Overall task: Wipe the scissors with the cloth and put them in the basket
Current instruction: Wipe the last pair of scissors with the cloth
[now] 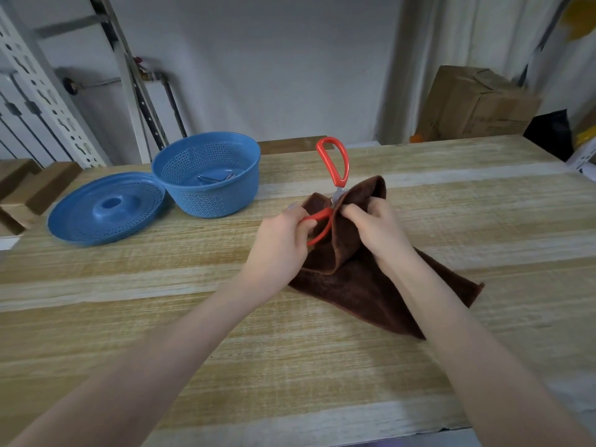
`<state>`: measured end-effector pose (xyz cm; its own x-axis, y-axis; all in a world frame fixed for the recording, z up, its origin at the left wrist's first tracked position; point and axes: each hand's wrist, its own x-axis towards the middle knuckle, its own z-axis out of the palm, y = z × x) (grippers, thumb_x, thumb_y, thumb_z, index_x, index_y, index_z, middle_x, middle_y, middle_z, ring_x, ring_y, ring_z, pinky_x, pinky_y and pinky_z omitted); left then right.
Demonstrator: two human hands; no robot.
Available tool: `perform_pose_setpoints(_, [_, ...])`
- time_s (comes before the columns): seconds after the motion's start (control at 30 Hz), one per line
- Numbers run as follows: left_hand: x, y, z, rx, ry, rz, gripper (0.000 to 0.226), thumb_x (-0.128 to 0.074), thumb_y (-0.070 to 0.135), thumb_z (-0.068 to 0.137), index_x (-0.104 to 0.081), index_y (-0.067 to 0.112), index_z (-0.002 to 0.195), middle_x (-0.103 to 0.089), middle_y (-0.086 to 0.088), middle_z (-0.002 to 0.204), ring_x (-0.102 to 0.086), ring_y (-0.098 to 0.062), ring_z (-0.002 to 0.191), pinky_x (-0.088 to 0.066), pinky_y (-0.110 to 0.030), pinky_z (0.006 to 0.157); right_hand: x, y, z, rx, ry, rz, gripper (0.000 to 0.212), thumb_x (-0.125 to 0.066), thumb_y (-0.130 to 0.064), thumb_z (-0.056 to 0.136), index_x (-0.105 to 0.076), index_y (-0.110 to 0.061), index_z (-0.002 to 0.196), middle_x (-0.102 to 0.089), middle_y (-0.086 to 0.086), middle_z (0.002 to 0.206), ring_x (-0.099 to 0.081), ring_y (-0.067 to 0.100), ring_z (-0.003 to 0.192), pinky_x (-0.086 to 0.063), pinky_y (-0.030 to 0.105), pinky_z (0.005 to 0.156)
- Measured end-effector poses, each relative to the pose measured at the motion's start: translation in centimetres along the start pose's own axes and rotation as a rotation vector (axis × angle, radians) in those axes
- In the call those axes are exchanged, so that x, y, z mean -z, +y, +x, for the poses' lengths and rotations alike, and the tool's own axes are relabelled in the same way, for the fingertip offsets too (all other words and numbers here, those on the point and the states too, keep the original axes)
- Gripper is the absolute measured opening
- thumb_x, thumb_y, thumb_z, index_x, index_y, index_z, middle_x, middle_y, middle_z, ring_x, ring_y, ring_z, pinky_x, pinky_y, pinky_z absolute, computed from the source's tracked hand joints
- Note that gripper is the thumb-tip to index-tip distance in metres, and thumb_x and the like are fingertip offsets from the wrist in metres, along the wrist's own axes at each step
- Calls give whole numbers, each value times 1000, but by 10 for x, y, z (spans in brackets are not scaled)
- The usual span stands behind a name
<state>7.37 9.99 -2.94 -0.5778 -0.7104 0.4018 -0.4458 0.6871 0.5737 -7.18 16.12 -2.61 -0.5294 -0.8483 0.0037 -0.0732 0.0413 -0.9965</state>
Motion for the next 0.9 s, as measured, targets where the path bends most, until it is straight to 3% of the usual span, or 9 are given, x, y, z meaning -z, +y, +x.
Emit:
perform_pose_setpoints(0.1, [-2,3,-1,10,-1,-7,21,-51,14,97,-53,17,77,-51,4,64,-45,-10,57,-30,-17,55,6,2,2,-9,-46,1,21,-56,-12,91,-64,7,92,-68,12,83,-67,26,83,-53,44,82])
perform_pose_setpoints(0.2, [-2,4,2,39,1,-17,21,-50,16,98,-52,19,77,-48,11,60,-45,-5,56,-32,-13,53,13,4,1,-15,-61,35,16,-53,-4,90,-65,-3,79,-68,5,72,-67,20,74,-53,37,73])
perform_pose_setpoints(0.27, [1,5,4,22,6,3,21,-49,16,98,-52,18,78,-47,10,59,-45,-6,55,-31,-18,51,13,6,1,-7,-59,67,19,-54,-2,90,-66,-9,77,-70,2,70,-68,17,72,-53,32,70])
perform_pose_setpoints(0.4, [4,8,7,-49,7,71,21,-48,14,98,-47,17,78,-40,11,58,-41,-17,57,-21,-25,55,6,6,5,24,-28,146,14,-61,-12,93,-71,-12,84,-75,4,84,-72,20,84,-56,32,80])
perform_pose_setpoints(0.5, [6,9,8,-74,9,99,22,-48,14,98,-45,16,77,-39,10,58,-42,-19,57,-22,-27,55,3,5,6,28,3,177,13,-61,-17,94,-71,-11,88,-75,5,86,-72,19,84,-55,30,78])
perform_pose_setpoints(0.63, [8,5,12,-30,21,57,21,-50,14,98,-60,7,80,-55,-1,65,-52,-23,63,-31,-30,58,3,12,4,32,-36,197,12,-57,-8,95,-69,-8,93,-74,5,89,-71,20,88,-55,31,81])
perform_pose_setpoints(0.9, [8,13,13,-86,-44,119,19,-47,17,99,-47,15,80,-46,2,64,-42,-15,58,-28,-27,57,2,4,8,62,-8,215,15,-56,-7,95,-70,-6,98,-74,11,98,-71,23,93,-56,31,80])
